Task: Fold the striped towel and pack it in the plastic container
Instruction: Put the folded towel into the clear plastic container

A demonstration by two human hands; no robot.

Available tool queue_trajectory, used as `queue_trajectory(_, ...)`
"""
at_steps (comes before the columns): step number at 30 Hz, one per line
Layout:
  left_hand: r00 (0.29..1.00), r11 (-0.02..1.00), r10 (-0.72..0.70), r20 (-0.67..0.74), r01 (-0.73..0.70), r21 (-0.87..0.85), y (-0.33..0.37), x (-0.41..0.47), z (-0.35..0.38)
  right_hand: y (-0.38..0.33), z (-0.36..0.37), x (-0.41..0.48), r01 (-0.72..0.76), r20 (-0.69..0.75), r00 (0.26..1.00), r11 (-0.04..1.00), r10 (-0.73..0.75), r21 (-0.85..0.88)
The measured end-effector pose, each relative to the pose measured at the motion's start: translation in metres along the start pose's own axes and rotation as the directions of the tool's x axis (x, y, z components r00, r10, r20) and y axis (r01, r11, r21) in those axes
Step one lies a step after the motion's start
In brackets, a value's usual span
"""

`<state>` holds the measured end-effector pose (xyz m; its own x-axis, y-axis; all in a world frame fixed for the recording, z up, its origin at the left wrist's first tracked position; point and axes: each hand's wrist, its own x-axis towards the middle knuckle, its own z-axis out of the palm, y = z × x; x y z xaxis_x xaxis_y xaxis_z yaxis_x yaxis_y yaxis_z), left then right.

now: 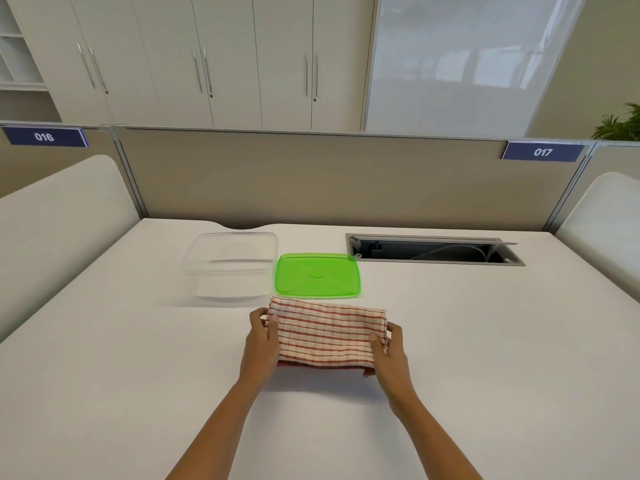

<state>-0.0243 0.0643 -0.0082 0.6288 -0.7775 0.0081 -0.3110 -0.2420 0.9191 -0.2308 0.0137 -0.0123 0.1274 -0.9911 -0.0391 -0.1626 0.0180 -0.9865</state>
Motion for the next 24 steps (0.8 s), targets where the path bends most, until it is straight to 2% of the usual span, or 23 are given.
queue_trajectory(3, 0.999, 1.000, 0.004, -0.043, -0.004, -0.016, 0.002, 0.004, 0.001, 0.000, 0.001, 0.003, 0.002, -0.031, 1.000, 1.000, -0.002, -0.001)
queue_trajectory(6, 0.998, 0.993, -0.055, -0.041, 0.050, -0.107, 0.005, 0.007, 0.000, -0.001, -0.001, 0.007, -0.021, -0.026, 0.999, 1.000, 0.021, 0.007)
queue_trajectory(9, 0.985, 0.964, -0.167, 0.036, 0.171, -0.203, 0.005, 0.015, -0.005, -0.003, -0.003, 0.011, -0.010, 0.018, 1.000, 0.999, 0.011, -0.038)
queue_trajectory(12, 0.960, 0.884, -0.238, 0.150, 0.278, -0.375, 0.005, 0.027, -0.012, -0.005, -0.004, 0.020, -0.027, 0.061, 0.998, 0.999, 0.028, -0.024)
queue_trajectory(14, 0.966, 0.881, -0.209, 0.154, 0.254, -0.400, 0.009, 0.035, -0.018, -0.010, -0.001, 0.029, -0.038, 0.094, 0.995, 0.999, 0.038, -0.010)
queue_trajectory(19, 0.994, 0.939, -0.101, 0.038, 0.108, -0.325, 0.029, 0.059, -0.041, -0.043, 0.015, 0.051, -0.014, 0.136, 0.991, 0.999, 0.007, 0.044)
queue_trajectory(24, 0.998, 0.990, 0.004, -0.062, -0.013, -0.137, 0.056, 0.091, -0.067, -0.083, 0.047, 0.075, -0.005, 0.161, 0.987, 0.998, -0.006, 0.065)
